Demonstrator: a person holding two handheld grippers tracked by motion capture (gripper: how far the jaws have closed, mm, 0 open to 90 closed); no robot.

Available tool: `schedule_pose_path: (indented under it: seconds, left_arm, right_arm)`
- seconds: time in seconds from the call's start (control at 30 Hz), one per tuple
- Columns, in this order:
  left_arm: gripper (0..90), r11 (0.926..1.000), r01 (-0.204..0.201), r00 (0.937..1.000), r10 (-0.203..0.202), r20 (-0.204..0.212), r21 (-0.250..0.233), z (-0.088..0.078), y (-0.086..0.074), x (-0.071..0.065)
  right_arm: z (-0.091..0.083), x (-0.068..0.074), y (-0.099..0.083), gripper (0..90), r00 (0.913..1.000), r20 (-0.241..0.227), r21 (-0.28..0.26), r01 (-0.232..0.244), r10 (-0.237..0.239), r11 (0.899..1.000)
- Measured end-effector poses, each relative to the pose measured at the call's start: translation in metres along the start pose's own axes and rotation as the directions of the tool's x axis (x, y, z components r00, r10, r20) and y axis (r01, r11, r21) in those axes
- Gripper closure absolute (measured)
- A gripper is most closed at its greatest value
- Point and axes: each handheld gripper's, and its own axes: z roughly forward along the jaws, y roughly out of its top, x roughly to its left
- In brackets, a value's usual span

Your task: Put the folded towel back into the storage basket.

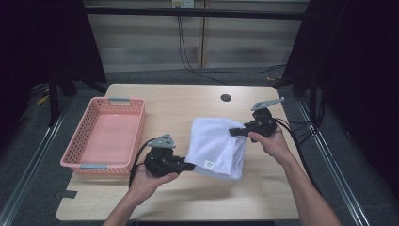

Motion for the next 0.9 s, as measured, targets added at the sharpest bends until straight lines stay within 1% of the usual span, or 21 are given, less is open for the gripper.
schedule_pose_path:
  seconds: [0.03,0.07,0.1,0.13,0.17,0.2,0.23,0.3,0.33,0.37,0.47,0.53,0.57,0.6,0.63,0.67,0.7,0.8,0.83,0.87,0.9]
  left_arm:
    - [75.7,1.0000,0.000,1.0000,0.000,0.000,0.000,0.000,0.000,0.000]
    - [75.7,1.0000,0.002,0.9999,-0.002,-0.016,-0.004,-0.006,0.000,0.003]
    - [75.7,0.9998,0.010,0.9997,-0.010,-0.024,-0.017,-0.016,0.000,0.007]
    - [75.7,0.9998,0.010,0.9997,-0.010,-0.024,-0.017,-0.016,0.000,0.007]
    - [75.8,0.9990,0.026,0.9990,-0.027,-0.034,-0.036,-0.027,0.000,0.013]
    - [75.7,0.9990,0.026,0.9990,-0.027,-0.034,-0.036,-0.027,0.000,0.013]
    - [75.7,0.9980,0.032,0.9979,-0.035,-0.054,-0.054,-0.038,0.000,0.017]
    - [75.8,0.9970,0.038,0.9972,-0.042,-0.062,-0.068,-0.049,-0.001,0.022]
    - [75.8,0.9970,0.038,0.9972,-0.042,-0.062,-0.068,-0.049,-0.001,0.022]
    - [75.8,0.9960,0.044,0.9959,-0.050,-0.076,-0.078,-0.060,-0.002,0.028]
    - [75.8,0.9939,0.050,0.9931,-0.060,-0.101,-0.099,-0.078,-0.004,0.035]
    - [75.7,0.9914,0.061,0.9906,-0.075,-0.115,-0.115,-0.091,-0.007,0.040]
    - [75.8,0.9914,0.061,0.9906,-0.075,-0.115,-0.115,-0.091,-0.007,0.040]
    - [75.8,0.9893,0.072,0.9880,-0.088,-0.127,-0.127,-0.102,-0.011,0.046]
    - [75.8,0.9871,0.081,0.9856,-0.100,-0.136,-0.139,-0.109,-0.013,0.049]
    - [75.8,0.9871,0.081,0.9856,-0.100,-0.136,-0.139,-0.109,-0.013,0.049]
    - [75.8,0.9835,0.086,0.9828,-0.110,-0.148,-0.159,-0.121,-0.018,0.053]
    - [75.8,0.9783,0.097,0.9769,-0.129,-0.170,-0.183,-0.139,-0.025,0.059]
    - [75.8,0.9736,0.108,0.9756,-0.143,-0.167,-0.201,-0.146,-0.027,0.061]
    - [75.8,0.9684,0.118,0.9723,-0.157,-0.173,-0.220,-0.153,-0.031,0.064]
    - [75.9,0.9684,0.118,0.9723,-0.157,-0.173,-0.220,-0.153,-0.031,0.064]
  right_arm:
    - [0.000,0.000,0.000,72.8,1.0000,0.000,0.000,0.000,0.000,1.000]
    - [0.003,0.001,0.004,72.8,1.0000,-0.003,0.001,0.006,-0.006,1.000]
    - [0.011,0.003,0.018,72.8,0.9997,-0.014,-0.002,0.021,-0.021,1.000]
    - [0.014,0.004,0.023,72.9,0.9995,-0.019,-0.001,0.025,-0.025,1.000]
    - [0.019,0.006,0.031,72.9,0.9990,-0.026,-0.002,0.037,-0.037,0.999]
    - [0.019,0.006,0.031,72.9,0.9990,-0.026,-0.002,0.037,-0.037,0.999]
    - [0.029,0.008,0.045,73.0,0.9983,-0.041,-0.005,0.043,-0.043,0.999]
    - [0.037,0.010,0.055,73.0,0.9975,-0.051,-0.003,0.049,-0.050,0.999]
    - [0.042,0.012,0.061,73.0,0.9968,-0.056,0.003,0.058,-0.057,0.998]
    - [0.049,0.013,0.069,73.0,0.9960,-0.064,0.006,0.063,-0.062,0.998]
    - [0.063,0.017,0.086,73.1,0.9938,-0.084,0.009,0.074,-0.073,0.997]
    - [0.074,0.021,0.098,73.1,0.9923,-0.098,0.009,0.077,-0.076,0.997]
    - [0.074,0.021,0.098,73.1,0.9923,-0.098,0.009,0.077,-0.076,0.997]
    - [0.088,0.026,0.111,73.1,0.9899,-0.114,0.016,0.087,-0.084,0.996]
    - [0.092,0.028,0.115,73.1,0.9895,-0.117,0.019,0.089,-0.086,0.996]
    - [0.099,0.030,0.120,73.1,0.9881,-0.125,0.022,0.093,-0.089,0.995]
    - [0.106,0.033,0.127,73.1,0.9866,-0.135,0.022,0.096,-0.092,0.995]
    - [0.122,0.042,0.142,73.1,0.9836,-0.151,0.032,0.104,-0.098,0.994]
    - [0.128,0.045,0.147,73.1,0.9828,-0.155,0.035,0.106,-0.100,0.994]
    - [0.134,0.047,0.153,73.1,0.9812,-0.163,0.035,0.110,-0.103,0.993]
    - [0.141,0.051,0.159,73.2,0.9796,-0.171,0.034,0.114,-0.106,0.993]
